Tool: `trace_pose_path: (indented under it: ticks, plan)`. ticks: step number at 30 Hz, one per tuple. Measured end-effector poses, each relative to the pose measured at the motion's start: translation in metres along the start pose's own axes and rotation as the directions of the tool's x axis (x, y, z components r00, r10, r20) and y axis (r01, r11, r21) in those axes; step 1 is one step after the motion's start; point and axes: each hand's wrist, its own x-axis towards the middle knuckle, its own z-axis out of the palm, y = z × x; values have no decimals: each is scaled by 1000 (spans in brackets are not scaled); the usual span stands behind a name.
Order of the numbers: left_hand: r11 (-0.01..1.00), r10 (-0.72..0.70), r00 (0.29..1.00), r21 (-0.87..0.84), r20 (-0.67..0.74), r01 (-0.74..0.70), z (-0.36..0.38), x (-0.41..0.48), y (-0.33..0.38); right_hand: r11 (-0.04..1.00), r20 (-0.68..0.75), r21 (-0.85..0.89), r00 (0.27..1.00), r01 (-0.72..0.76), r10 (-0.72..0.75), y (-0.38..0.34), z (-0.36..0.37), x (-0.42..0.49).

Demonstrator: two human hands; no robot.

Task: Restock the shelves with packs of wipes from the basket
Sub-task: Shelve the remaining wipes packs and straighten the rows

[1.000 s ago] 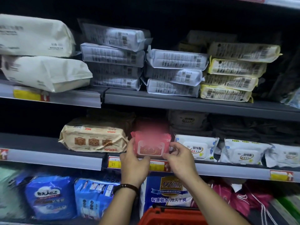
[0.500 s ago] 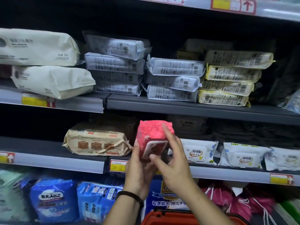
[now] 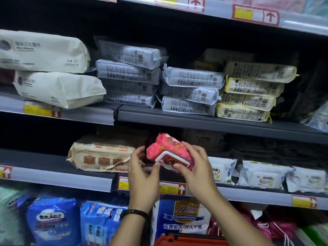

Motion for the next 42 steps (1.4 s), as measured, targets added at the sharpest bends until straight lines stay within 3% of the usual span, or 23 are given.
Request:
trace_pose_path:
  ticks: [4,7,9,13,19,27,30,33,35,38,42]
  plan:
    - [974,22,995,221,95,-43,4,8,-14,985,59,-173,998,-10,21,0,18,6]
    - [951,-30,987,310,156,-21,3,8,-24,981,41,-143,990,-129,136,8,30,-4]
    - [940,-39,989,340,143,-12,2,9,-23,985,-57,-117,991,-130,124,14,37,-13]
    - [947,-74,988,321,138,26,8,8,-30,972,-220,-42,951,-230,216,16,56,-29]
    - [938,-107,991,339,84,73,12,5,-35,955,-34,2,954,-298,298,19,61,-24]
    - [938,-118,983,339,139,65,10,-4,-31,947,43,-34,946,-321,322,17,48,-23]
    - [957,-142,973,275,179,89,2,-4,-24,943,-5,-78,946,-325,325,7,51,-30]
    - [961,-98,993,265,72,76,-20,2,-17,950,-109,-113,954,-289,278,-12,58,-43]
    - [969,-111,993,216,-41,117,-43,12,-15,956,1,-95,960,-278,279,-27,63,-46]
    - [963,-187,961,154,-205,221,-93,34,-16,931,261,-64,895,-358,362,-52,73,-37]
    - [943,-319,910,7,-264,332,-147,54,-23,956,344,-73,893,-283,291,-77,100,-27]
